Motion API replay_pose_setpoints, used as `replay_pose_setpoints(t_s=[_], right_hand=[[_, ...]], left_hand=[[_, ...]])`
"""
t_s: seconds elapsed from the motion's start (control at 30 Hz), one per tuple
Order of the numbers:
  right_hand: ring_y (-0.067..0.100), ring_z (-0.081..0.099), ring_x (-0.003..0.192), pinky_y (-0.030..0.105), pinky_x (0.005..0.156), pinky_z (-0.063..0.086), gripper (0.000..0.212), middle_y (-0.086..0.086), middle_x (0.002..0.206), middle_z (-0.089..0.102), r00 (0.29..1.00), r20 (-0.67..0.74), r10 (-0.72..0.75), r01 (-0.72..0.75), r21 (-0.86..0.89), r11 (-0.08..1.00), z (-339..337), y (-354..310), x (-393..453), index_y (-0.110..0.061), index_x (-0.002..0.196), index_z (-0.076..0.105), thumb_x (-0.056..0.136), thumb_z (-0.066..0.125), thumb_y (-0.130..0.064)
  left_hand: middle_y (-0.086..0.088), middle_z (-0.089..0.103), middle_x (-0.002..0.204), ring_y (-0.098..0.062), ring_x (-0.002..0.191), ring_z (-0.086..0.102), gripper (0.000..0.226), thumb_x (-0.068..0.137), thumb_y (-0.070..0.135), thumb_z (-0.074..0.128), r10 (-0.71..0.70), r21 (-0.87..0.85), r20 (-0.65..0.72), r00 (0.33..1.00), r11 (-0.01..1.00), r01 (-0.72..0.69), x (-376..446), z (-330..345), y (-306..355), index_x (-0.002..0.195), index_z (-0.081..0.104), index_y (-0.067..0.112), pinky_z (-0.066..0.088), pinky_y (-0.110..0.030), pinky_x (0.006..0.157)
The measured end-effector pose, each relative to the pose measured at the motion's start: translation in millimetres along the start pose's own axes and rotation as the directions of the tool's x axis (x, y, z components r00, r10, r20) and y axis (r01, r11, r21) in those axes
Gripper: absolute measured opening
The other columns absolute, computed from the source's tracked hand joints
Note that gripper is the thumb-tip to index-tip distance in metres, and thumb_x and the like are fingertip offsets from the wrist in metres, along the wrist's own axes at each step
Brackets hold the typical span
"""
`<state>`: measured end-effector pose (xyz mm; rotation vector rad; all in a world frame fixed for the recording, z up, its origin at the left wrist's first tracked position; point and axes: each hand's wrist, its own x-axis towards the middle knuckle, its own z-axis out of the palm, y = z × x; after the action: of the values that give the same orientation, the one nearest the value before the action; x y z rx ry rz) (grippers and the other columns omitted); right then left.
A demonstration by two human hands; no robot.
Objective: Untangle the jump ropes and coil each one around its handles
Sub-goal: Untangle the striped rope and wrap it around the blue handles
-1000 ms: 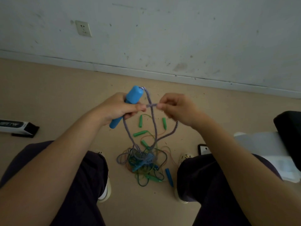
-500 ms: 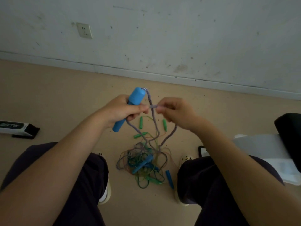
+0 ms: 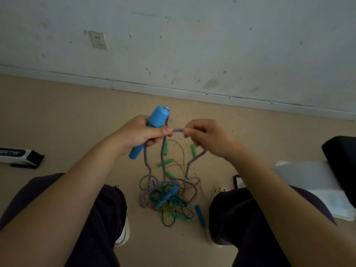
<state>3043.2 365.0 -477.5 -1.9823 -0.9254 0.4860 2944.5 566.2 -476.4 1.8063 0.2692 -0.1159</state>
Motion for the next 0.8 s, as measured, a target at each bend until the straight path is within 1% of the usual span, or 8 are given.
replay_pose_setpoints(t_s=[0.13, 0.2, 0.27, 0.37, 0.47, 0.57, 0.63, 0.8], right_hand=[[0.012, 0.049, 0.051, 0.031, 0.056, 0.044, 0.019, -0.01, 0.054, 0.057, 0.977, -0.196, 0.083, -0.071, 0.067, 0.995, -32, 14, 3, -0.024, 0.076, 0.066, 0.095, 0.063, -0.024], [0.012, 0.051, 0.052, 0.029, 0.054, 0.045, 0.014, -0.007, 0.058, 0.062, 0.985, -0.148, 0.084, -0.073, 0.082, 0.994, -31, 13, 3, -0.022, 0.081, 0.067, 0.093, 0.065, -0.025], [0.009, 0.053, 0.054, 0.024, 0.054, 0.046, 0.008, -0.006, 0.063, 0.064, 0.996, -0.033, 0.079, -0.077, 0.053, 0.996, -19, 7, 1, -0.025, 0.087, 0.068, 0.091, 0.066, -0.031], [0.002, 0.052, 0.055, 0.017, 0.054, 0.042, 0.007, -0.008, 0.062, 0.061, 0.996, 0.079, 0.037, -0.039, 0.016, 0.999, 5, 0, 0, -0.024, 0.091, 0.069, 0.089, 0.068, -0.031], [0.0, 0.047, 0.054, 0.016, 0.055, 0.039, 0.006, -0.009, 0.061, 0.055, 0.999, 0.036, 0.002, -0.002, -0.008, 1.0, 3, 0, 2, -0.024, 0.087, 0.069, 0.092, 0.066, -0.026], [0.001, 0.046, 0.053, 0.017, 0.055, 0.04, 0.012, -0.013, 0.057, 0.054, 0.997, -0.078, 0.028, -0.026, 0.025, 0.999, -17, 8, 3, -0.029, 0.083, 0.069, 0.093, 0.065, -0.024], [0.004, 0.045, 0.05, 0.021, 0.053, 0.039, 0.01, -0.012, 0.054, 0.054, 0.991, -0.113, 0.071, -0.062, 0.082, 0.995, -25, 12, 2, -0.025, 0.081, 0.071, 0.091, 0.068, -0.024], [0.009, 0.051, 0.055, 0.023, 0.052, 0.044, 0.008, -0.007, 0.06, 0.059, 0.996, 0.026, 0.089, -0.091, 0.087, 0.992, -4, 5, -1, -0.021, 0.088, 0.071, 0.088, 0.07, -0.03]], left_hand=[[0.006, 0.046, 0.051, -0.009, 0.048, 0.04, 0.035, 0.075, 0.043, 0.074, -0.013, 0.001, -0.156, 0.988, 1.0, 0.013, -2, -33, -2, 0.09, 0.074, 0.011, 0.039, -0.028, 0.063], [0.006, 0.044, 0.049, -0.01, 0.049, 0.039, 0.031, 0.076, 0.042, 0.074, -0.012, -0.021, -0.154, 0.988, 1.0, 0.009, -3, -33, -5, 0.087, 0.073, 0.013, 0.04, -0.032, 0.067], [0.007, 0.044, 0.048, -0.01, 0.049, 0.04, 0.024, 0.083, 0.036, 0.073, -0.026, 0.013, -0.099, 0.995, 1.0, 0.027, -2, -17, -5, 0.087, 0.073, 0.013, 0.042, -0.034, 0.071], [0.007, 0.047, 0.049, -0.009, 0.047, 0.041, 0.024, 0.087, 0.03, 0.072, -0.022, 0.006, -0.009, 1.0, 1.0, 0.022, 1, 8, -3, 0.079, 0.065, 0.009, 0.041, -0.025, 0.059], [0.004, 0.047, 0.051, -0.01, 0.048, 0.041, 0.032, 0.084, 0.034, 0.073, 0.001, -0.004, -0.024, 1.0, 1.0, -0.001, 2, 4, 1, 0.085, 0.067, 0.003, 0.04, -0.024, 0.055], [0.002, 0.046, 0.052, -0.011, 0.048, 0.04, 0.03, 0.078, 0.039, 0.075, 0.016, 0.014, -0.13, 0.991, 1.0, -0.014, 0, -18, 3, 0.087, 0.073, 0.01, 0.04, -0.023, 0.056], [0.002, 0.044, 0.052, -0.011, 0.047, 0.037, 0.036, 0.073, 0.042, 0.075, 0.03, -0.03, -0.183, 0.983, 0.999, -0.037, 0, -28, 2, 0.086, 0.073, 0.01, 0.039, -0.018, 0.053], [0.009, 0.047, 0.048, -0.006, 0.046, 0.042, 0.027, 0.086, 0.033, 0.072, 0.004, 0.035, -0.091, 0.996, 0.999, -0.001, 0, -5, -2, 0.091, 0.073, 0.006, 0.041, -0.025, 0.061]])
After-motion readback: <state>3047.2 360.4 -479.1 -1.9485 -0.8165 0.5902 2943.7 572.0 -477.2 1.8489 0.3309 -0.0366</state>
